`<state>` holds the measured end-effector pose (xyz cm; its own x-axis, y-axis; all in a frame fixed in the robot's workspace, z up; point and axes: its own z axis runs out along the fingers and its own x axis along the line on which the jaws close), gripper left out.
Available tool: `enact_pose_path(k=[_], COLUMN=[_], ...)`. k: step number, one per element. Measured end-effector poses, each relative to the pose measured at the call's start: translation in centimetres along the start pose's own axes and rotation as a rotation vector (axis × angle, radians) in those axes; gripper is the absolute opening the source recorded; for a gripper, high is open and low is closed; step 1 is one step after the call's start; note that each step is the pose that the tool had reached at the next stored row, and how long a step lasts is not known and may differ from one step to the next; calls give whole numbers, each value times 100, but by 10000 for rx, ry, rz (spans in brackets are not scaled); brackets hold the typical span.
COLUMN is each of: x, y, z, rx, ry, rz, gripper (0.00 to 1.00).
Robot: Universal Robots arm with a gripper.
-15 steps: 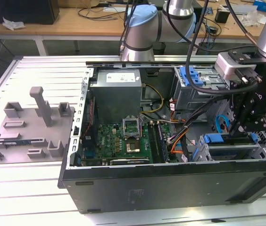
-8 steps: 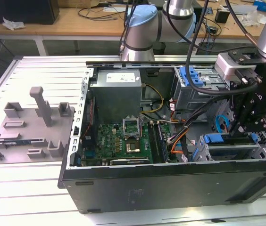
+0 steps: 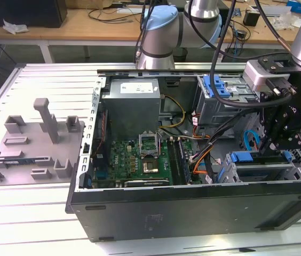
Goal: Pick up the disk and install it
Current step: 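Insert the second disk wire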
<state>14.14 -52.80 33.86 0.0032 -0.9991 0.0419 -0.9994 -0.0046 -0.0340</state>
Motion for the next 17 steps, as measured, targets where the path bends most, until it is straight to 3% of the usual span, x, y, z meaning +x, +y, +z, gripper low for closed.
enact_pose_path(k=[6,7,17], x=[-1,-1,-22], y=[0,0,-1], z=[-4,-16,-294], rx=[1,0,0], ry=[-7,-11,8], rz=[-1,0,1], gripper=[17,24,24])
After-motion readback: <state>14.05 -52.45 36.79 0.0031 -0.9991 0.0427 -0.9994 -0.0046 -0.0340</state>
